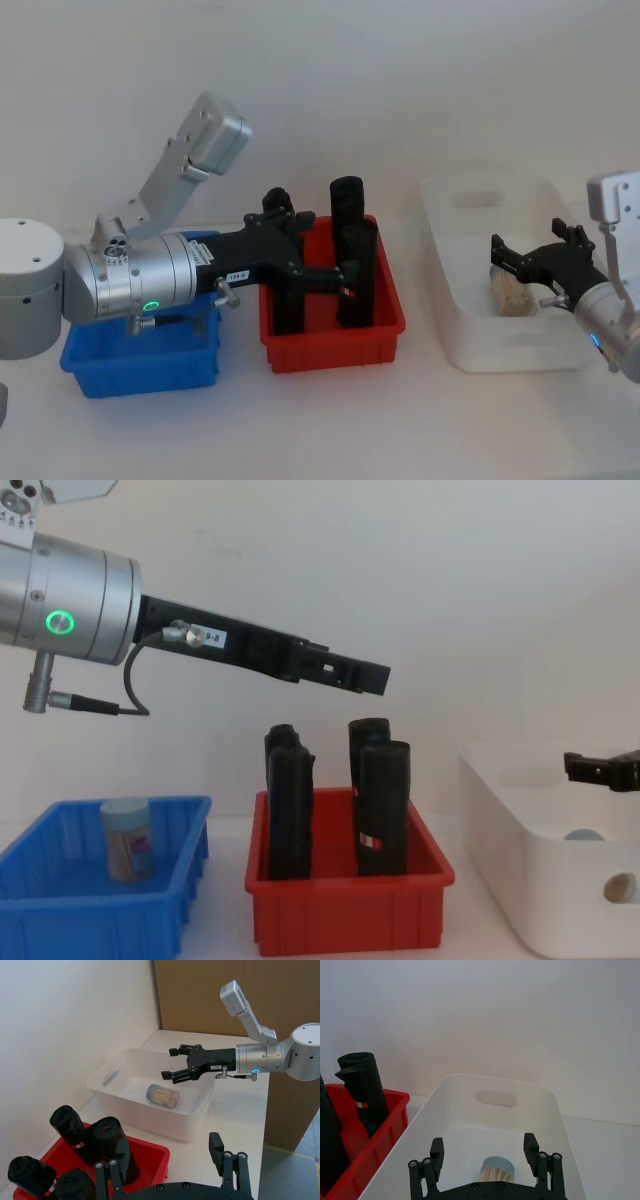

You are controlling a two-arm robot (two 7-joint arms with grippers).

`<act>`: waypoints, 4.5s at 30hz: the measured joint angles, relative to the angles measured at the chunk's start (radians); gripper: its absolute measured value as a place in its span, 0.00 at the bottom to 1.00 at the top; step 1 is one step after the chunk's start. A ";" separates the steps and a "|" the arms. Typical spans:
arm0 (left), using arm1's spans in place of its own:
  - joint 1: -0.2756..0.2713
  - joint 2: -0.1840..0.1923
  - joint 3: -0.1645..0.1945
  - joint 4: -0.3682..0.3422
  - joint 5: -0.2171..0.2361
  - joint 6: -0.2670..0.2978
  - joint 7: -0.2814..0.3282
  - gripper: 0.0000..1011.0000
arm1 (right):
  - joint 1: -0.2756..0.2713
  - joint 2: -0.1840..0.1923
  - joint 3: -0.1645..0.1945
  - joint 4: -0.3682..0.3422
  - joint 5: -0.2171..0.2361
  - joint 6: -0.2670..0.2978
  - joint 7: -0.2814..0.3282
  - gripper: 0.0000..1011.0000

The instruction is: Pick the cotton swabs from the blue box and place them into the white box.

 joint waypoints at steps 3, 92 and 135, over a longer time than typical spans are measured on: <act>0.000 0.000 0.000 0.000 0.000 0.000 0.000 0.99 | -0.004 0.001 0.001 -0.007 0.003 -0.003 -0.003 0.99; 0.315 -0.010 0.127 -0.071 0.046 -0.466 0.816 0.99 | -0.389 0.072 -0.023 -0.504 0.077 -0.056 -0.006 0.99; 0.315 -0.010 0.126 -0.070 0.046 -0.466 0.816 0.99 | 0.184 -0.146 -0.081 0.301 -0.089 -0.229 0.388 0.99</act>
